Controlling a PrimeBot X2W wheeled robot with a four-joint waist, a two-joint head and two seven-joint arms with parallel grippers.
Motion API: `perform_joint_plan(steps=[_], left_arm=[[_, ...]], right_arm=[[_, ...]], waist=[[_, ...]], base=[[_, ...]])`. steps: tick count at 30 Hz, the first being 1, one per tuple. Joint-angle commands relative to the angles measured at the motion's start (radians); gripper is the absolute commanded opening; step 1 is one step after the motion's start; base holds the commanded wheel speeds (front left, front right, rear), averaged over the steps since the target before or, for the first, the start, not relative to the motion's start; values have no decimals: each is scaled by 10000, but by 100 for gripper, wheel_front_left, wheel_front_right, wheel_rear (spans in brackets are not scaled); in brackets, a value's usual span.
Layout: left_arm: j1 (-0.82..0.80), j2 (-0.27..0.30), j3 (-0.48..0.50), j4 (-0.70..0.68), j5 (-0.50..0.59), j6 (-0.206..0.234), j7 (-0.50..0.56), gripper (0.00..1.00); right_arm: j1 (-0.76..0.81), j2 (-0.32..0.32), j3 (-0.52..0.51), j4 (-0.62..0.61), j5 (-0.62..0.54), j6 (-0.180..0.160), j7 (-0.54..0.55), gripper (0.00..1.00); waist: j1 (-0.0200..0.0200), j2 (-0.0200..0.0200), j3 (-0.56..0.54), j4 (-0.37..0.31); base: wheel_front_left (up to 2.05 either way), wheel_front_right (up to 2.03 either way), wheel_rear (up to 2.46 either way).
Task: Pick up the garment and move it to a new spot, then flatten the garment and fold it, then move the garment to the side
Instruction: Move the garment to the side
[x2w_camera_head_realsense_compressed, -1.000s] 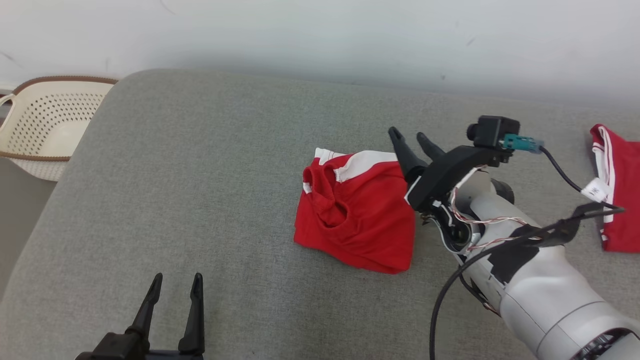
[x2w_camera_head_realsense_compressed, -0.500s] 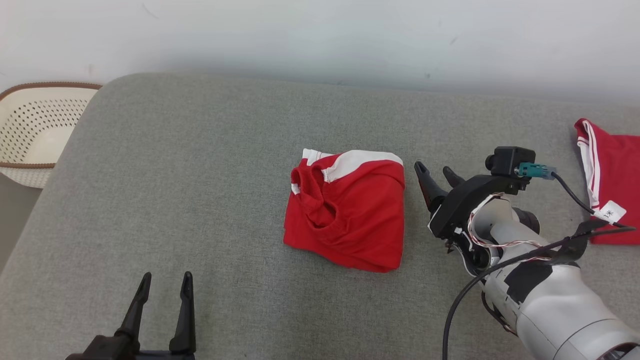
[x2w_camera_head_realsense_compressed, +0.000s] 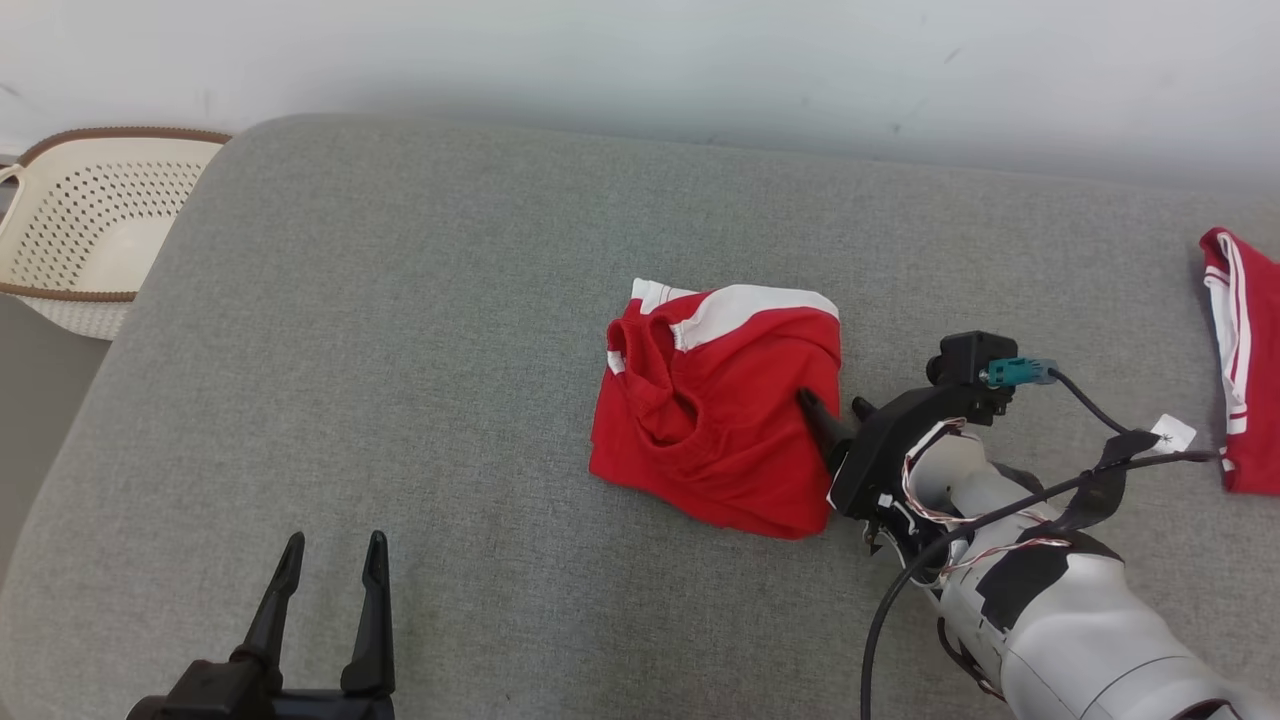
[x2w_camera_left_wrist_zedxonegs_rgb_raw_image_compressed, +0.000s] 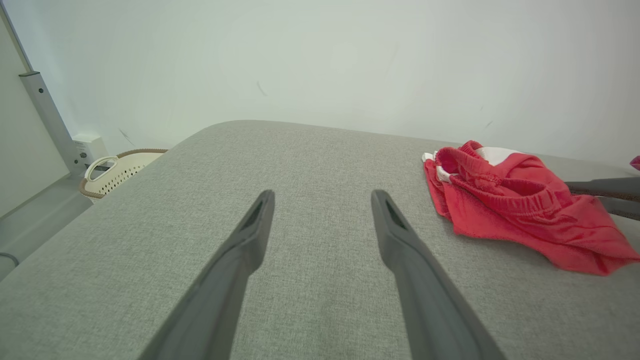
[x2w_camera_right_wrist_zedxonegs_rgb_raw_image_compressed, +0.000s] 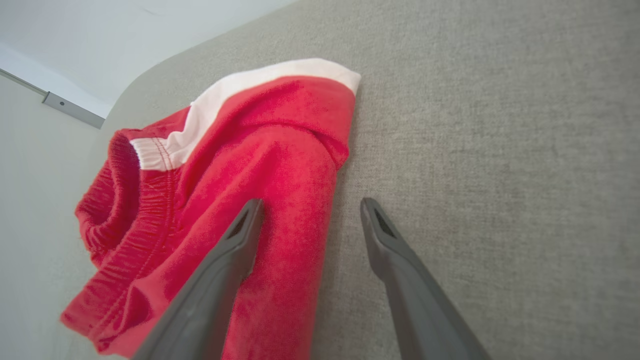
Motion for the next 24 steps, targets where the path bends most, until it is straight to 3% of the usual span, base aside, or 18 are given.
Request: perform_joint_plan(steps=[1, 9, 10, 12, 24], left_arm=[[-53, 3, -2, -16, -33, 39, -35, 100], [-86, 5, -127, -27, -130, 131, -35, 100], [-93, 5, -143, -23, -141, 142, -35, 100], [-89, 5, -151, -1, -156, 158, -35, 100], [3, 3, 69, 58, -85, 110, -35, 100]], right_arm=[[137, 51, 63, 55, 44, 3, 74, 100], [84, 400, 200, 524, 159, 3, 605, 100], [90, 430, 209, 533, 189, 3, 650, 87], [74, 454, 245, 470, 174, 3, 607, 0], [-59, 31, 741, -135, -179, 3, -70, 0]], waist=[[0, 0, 44, 43], [0, 0, 164, 129], [0, 0, 173, 139], [0, 0, 182, 158], [0, 0, -15, -206]], base=[[0, 0, 0], [0, 0, 0], [0, 0, 0], [0, 0, 0], [0, 0, 0]])
